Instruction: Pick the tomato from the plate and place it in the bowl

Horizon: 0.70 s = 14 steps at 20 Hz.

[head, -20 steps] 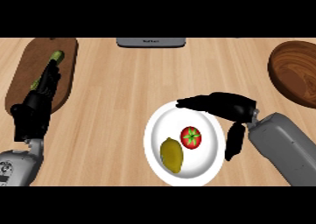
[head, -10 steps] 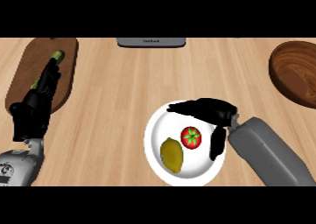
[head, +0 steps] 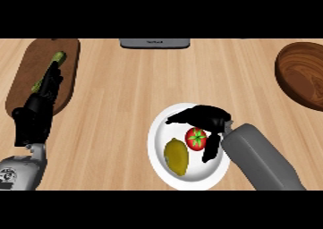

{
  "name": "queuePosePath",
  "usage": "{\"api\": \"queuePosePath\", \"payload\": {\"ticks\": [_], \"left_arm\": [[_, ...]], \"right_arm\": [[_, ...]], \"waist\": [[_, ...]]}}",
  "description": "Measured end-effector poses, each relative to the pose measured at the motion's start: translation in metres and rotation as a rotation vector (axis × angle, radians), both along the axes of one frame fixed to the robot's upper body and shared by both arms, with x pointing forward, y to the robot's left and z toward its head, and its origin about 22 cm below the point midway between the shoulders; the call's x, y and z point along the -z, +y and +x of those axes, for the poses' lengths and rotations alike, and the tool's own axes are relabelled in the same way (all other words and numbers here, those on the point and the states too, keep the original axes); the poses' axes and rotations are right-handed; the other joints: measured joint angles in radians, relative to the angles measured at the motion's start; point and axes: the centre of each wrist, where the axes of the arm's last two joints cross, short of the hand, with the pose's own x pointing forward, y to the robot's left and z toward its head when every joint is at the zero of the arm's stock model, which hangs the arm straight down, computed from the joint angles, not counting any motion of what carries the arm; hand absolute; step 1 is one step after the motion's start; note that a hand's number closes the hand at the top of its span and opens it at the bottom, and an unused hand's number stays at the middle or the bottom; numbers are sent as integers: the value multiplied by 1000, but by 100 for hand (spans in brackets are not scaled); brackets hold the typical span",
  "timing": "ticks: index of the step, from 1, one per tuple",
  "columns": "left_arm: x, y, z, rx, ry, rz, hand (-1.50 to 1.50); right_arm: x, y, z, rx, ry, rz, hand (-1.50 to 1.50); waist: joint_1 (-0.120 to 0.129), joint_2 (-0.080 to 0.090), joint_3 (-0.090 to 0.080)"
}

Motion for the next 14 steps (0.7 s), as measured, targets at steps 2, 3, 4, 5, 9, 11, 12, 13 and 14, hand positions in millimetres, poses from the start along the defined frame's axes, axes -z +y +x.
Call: {"api": "queuePosePath", "payload": {"ticks": [2,3,4,5,9,11,12,13,14], "left_arm": [[2,2,-1,5,-1,-2,0],[1,4,-3,6,-4,-1,0],[1,4,-3,5,-2,-3,0],[-2,6,-3,4,-4,0,0],[-5,2,0,1,-8,7,0],[-3,5,-1,5,-4,3,0],[-7,5,0,2,-2,1,0],[-7,3,2,5,-1,0,0],[-7,3,6,8,-1,-4,0]], "right_arm": [[3,4,-2,-29,-30,-3,150],[7,4,-1,-40,-50,4,150],[7,5,0,-46,-66,7,150],[7,6,0,-50,-81,8,150],[14,6,2,-75,-113,35,150],[16,3,0,-76,-117,56,150],[18,1,-1,-78,-118,67,150],[16,5,0,-78,-121,75,150],[14,3,1,-83,-121,86,150]], "waist": [[0,-1,-1],[0,-3,-1],[0,-3,-1],[-1,-4,-1],[-2,-6,-2],[-2,-7,-2],[-2,-8,-2],[-3,-7,-2],[-4,-6,-2]]}}
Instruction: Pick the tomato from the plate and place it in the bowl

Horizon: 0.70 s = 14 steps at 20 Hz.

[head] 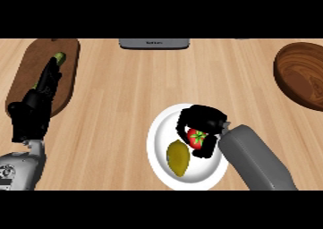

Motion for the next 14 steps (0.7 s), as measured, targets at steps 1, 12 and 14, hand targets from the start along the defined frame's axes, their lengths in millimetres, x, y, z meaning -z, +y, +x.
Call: {"api": "queuePosePath", "payload": {"ticks": [1,12,14], "left_arm": [[1,1,-2,-3,2,-1,0],[-1,-10,0,22,-11,2,0],[1,-15,1,36,-7,1,0]], "right_arm": [[-1,-1,-2,-6,-3,8,150],[-41,16,43,927,-64,-14,150],[-63,22,52,1073,-104,54,150]], "waist": [[0,1,0],[27,10,0],[39,11,0]]}}
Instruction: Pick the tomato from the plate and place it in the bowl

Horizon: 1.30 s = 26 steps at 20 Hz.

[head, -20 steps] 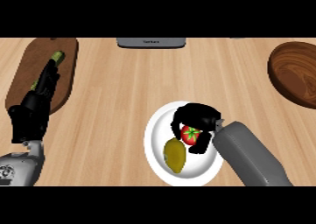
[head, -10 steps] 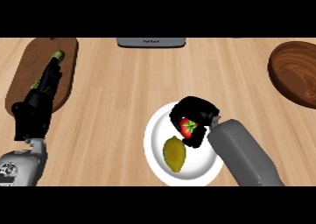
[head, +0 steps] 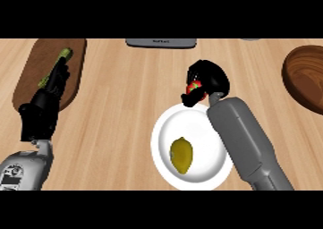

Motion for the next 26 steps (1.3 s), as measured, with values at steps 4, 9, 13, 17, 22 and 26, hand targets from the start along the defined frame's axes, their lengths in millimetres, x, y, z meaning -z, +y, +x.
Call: {"api": "queuePosePath", "payload": {"ticks": [4,9,13,17,22,26], "left_arm": [[0,-3,3,8,5,-1,0],[3,9,4,-14,14,1,0],[7,12,1,-28,9,-4,0],[9,18,1,-41,8,-1,0],[1,16,-3,-35,11,1,0],[4,18,0,-40,8,1,0]], "right_arm": [[-41,22,8,223,-162,77,150],[-76,48,9,440,-309,97,150],[-85,54,12,554,-368,47,150],[-93,31,16,632,-417,50,150],[-99,-19,24,746,-478,70,150],[-88,-70,25,815,-533,74,150]], "waist": [[13,-1,0],[-6,-6,-1],[-23,-6,0],[-37,-7,0],[-38,-6,1],[-41,-4,1]]}}
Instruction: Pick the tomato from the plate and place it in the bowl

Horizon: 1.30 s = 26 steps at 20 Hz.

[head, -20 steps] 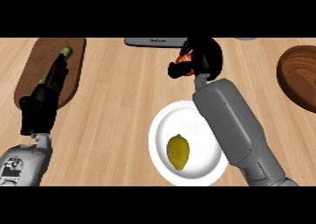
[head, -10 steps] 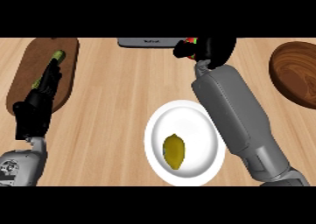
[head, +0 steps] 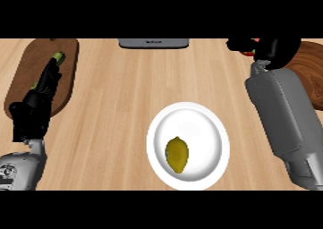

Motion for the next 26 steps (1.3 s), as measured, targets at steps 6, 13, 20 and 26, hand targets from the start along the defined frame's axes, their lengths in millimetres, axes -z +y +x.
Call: {"api": "queuePosePath", "payload": {"ticks": [6,13,20,26], "left_arm": [[-5,-1,-3,6,-4,-1,0],[1,3,-4,12,-6,-3,0],[-2,-6,2,26,-10,-1,0],[-4,-11,3,40,-21,-1,0]], "right_arm": [[6,-79,1,105,-55,-35,150],[37,-162,-12,228,27,-186,150],[61,-223,-25,322,107,-258,150],[76,-248,-38,325,114,-96,-150]], "waist": [[6,2,1],[12,5,1],[30,13,2],[43,20,5]]}}
